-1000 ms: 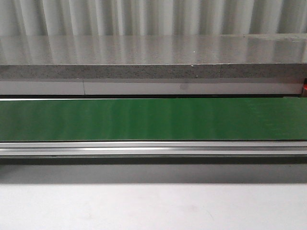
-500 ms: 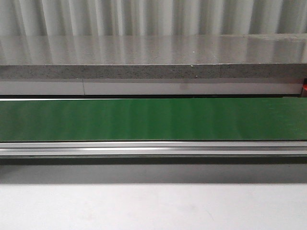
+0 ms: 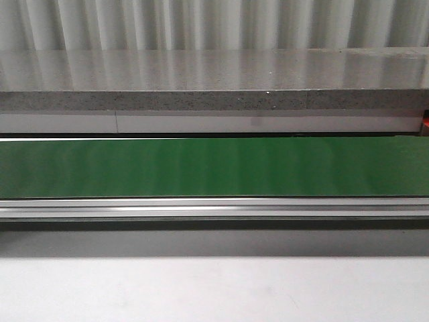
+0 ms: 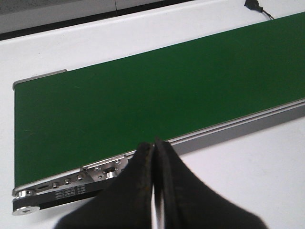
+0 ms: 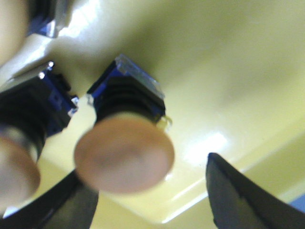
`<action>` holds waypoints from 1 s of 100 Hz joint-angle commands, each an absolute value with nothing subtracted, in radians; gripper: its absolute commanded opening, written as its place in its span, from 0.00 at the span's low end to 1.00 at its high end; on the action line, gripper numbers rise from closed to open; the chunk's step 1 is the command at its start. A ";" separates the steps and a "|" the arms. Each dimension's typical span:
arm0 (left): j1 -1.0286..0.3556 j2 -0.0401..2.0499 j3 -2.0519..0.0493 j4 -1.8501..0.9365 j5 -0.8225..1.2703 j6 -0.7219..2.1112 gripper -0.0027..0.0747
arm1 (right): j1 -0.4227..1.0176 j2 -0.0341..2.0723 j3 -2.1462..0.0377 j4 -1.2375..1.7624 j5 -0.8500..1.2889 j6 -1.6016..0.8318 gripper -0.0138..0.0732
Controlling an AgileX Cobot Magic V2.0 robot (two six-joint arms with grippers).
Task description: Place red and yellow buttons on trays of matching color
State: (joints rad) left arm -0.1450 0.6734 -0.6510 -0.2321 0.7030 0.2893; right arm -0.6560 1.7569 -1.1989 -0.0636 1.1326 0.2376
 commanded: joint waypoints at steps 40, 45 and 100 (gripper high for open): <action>-0.151 0.672 -0.678 -0.252 0.641 0.287 0.01 | -0.531 1.338 -1.220 -0.065 1.129 0.239 0.57; -0.151 0.672 -0.678 -0.252 0.641 0.287 0.01 | -0.472 1.303 -1.218 -0.065 1.113 0.239 0.47; -0.151 0.672 -0.678 -0.252 0.641 0.287 0.01 | 0.007 0.965 -1.097 0.000 0.875 0.238 0.08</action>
State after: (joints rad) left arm -0.1450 0.6734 -0.6510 -0.2321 0.7030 0.2893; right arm -0.0290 1.0388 -1.1148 -0.0182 0.9923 0.2396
